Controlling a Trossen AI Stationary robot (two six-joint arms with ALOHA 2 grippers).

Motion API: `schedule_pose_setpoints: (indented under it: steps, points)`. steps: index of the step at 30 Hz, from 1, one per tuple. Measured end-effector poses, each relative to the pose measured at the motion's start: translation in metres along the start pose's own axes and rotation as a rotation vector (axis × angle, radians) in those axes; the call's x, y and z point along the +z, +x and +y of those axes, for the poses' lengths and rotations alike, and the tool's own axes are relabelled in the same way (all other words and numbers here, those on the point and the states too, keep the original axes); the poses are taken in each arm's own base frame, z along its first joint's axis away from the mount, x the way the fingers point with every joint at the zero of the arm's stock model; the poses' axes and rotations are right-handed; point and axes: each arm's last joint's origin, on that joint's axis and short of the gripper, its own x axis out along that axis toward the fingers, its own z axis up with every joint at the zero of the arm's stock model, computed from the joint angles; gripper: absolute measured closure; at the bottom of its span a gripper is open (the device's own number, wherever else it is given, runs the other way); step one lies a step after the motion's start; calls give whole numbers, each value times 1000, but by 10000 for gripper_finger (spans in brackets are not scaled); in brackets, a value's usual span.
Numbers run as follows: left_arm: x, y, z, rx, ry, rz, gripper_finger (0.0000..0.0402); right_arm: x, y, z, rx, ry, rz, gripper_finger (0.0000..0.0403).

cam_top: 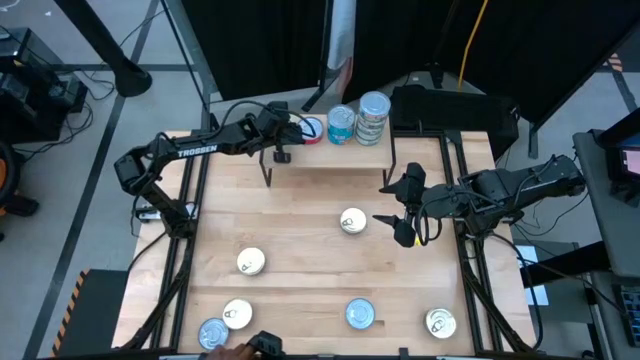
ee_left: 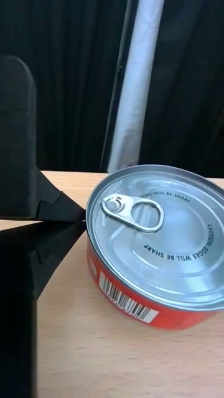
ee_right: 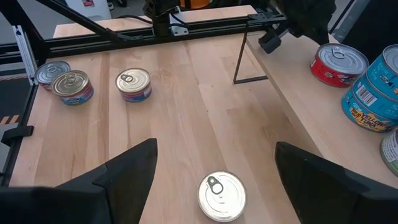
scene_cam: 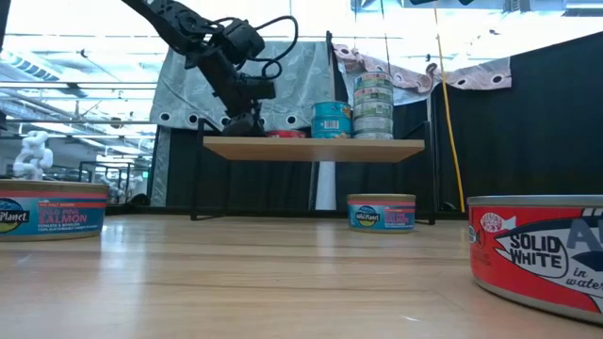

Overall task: Stack canned seafood by type on shelf
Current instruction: Put the red tuna can on the shelf, then stack the red tuna can on top of the other red tuna can on the shelf

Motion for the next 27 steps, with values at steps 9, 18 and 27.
schedule_pose_setpoints:
  steps: [9, 18, 27]
  points:
    - [3, 1, 0, 20, 4, -28, 398, 0, 0, 0, 0, 3, 0, 87]
    - [45, -59, 10, 196, 29, 45, 398, -18, 3, 12, 29, 5, 54, 87]
    - [97, -160, -13, 130, -116, -310, 398, -82, 15, 39, 93, 75, 204, 90]
